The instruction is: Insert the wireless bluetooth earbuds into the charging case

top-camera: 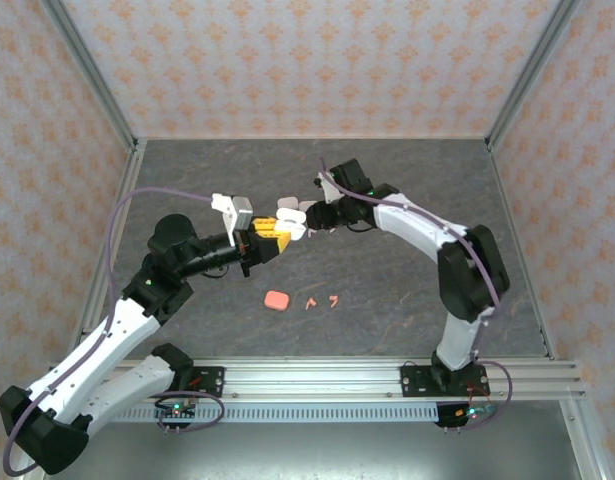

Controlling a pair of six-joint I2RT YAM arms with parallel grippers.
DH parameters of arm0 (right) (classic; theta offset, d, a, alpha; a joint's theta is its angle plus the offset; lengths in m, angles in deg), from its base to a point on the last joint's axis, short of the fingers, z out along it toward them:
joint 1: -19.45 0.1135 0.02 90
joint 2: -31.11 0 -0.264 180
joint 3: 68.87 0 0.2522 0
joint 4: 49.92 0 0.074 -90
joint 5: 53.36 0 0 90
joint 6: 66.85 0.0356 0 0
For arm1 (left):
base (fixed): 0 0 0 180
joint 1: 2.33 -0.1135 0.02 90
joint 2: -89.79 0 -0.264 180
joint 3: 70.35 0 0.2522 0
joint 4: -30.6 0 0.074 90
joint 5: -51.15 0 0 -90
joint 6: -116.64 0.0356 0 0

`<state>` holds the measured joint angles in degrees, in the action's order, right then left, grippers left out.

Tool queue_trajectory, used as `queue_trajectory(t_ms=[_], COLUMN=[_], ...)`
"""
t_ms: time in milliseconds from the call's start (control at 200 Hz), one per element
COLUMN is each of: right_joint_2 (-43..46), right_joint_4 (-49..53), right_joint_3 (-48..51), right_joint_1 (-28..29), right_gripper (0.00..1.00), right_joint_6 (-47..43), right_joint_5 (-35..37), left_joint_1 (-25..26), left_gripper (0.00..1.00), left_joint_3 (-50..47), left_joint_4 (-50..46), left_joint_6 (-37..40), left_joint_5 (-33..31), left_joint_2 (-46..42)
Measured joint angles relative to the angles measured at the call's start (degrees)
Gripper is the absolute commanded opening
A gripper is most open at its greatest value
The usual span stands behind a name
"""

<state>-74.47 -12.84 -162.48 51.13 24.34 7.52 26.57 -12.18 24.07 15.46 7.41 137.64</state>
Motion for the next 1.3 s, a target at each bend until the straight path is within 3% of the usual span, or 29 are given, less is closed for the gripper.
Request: queue_trajectory(t_ms=[290,551,871,1166,1296], right_joint_2=[-12.7,-18.6,-20.6,-20.6,-20.4], right_joint_4=[2.7,4.5,5.9,6.5,6.5], right_joint_3=[-8.3,-13.7,-14.9,-14.9,-14.6], right_joint_1=[0.0,0.0,0.4,0.9,1.0], right_gripper=[0.38,0.37,0.34,0.22,0.21], right_joint_6=[-1.9,-3.2,-4.4,-5.5,-5.6], right_joint_5=[3.9,5.7,5.8,6.9,7.1], left_joint_1=[0.3,0.4,0.4,0.4,0.4], left_gripper=[0.05,0.05,0.05,0.05,0.05], left_joint_3=[-0.4,-0.4,-0.4,-0.4,-0.4], left_joint_4=[-0.8,-0.9,-1.0,-1.3,-1.9], left_joint_6=[0.7,0.8,0.8,0.8,0.8], left_joint_5=[-0.2,-0.2,-0.2,-0.2,-0.3], left_joint_2=[-0.1,-0.1,-0.1,-0.1,-0.1])
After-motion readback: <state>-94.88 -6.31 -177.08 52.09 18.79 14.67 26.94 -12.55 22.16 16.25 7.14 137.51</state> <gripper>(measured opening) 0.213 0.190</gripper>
